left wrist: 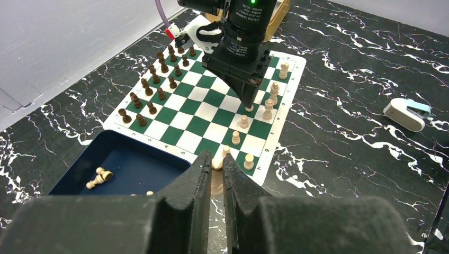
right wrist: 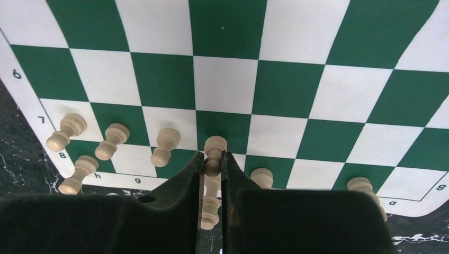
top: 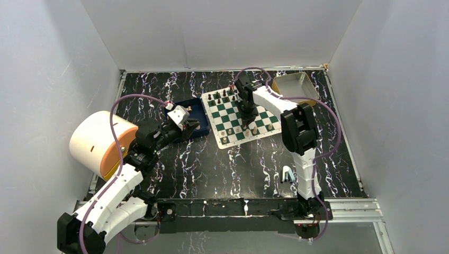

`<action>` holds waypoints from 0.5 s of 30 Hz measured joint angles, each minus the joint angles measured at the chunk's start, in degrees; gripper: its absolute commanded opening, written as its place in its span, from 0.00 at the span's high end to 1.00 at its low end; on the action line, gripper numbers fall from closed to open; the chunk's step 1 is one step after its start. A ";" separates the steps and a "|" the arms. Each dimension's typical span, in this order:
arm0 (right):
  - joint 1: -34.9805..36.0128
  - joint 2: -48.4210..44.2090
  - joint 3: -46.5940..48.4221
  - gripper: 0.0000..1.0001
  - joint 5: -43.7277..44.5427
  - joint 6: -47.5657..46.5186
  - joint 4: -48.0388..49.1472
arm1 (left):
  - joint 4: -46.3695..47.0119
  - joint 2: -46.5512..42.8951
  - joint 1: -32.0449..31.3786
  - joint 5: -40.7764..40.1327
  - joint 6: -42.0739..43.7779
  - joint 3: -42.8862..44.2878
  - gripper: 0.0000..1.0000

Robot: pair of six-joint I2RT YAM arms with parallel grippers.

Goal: Set up the chess pieces on the board
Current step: Place the chess piece on the chessboard.

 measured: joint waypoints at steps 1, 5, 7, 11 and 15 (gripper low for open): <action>0.00 0.17 0.04 0.78 0.15 0.00 0.00 | -0.02 -0.02 0.00 -0.02 -0.02 0.00 1.00; 0.00 1.46 0.33 0.75 0.83 0.11 0.20 | -0.02 -0.24 0.00 0.00 0.00 0.00 1.00; 0.00 1.55 0.72 0.74 0.98 0.22 0.31 | -0.02 -0.37 0.00 0.00 0.00 0.00 1.00; 0.00 1.70 0.74 0.68 0.94 0.37 0.46 | -0.02 -0.39 -0.04 0.00 0.00 0.00 1.00; 0.00 1.81 0.76 0.63 0.96 0.50 0.42 | -0.02 -0.39 -0.22 -0.02 0.07 0.00 1.00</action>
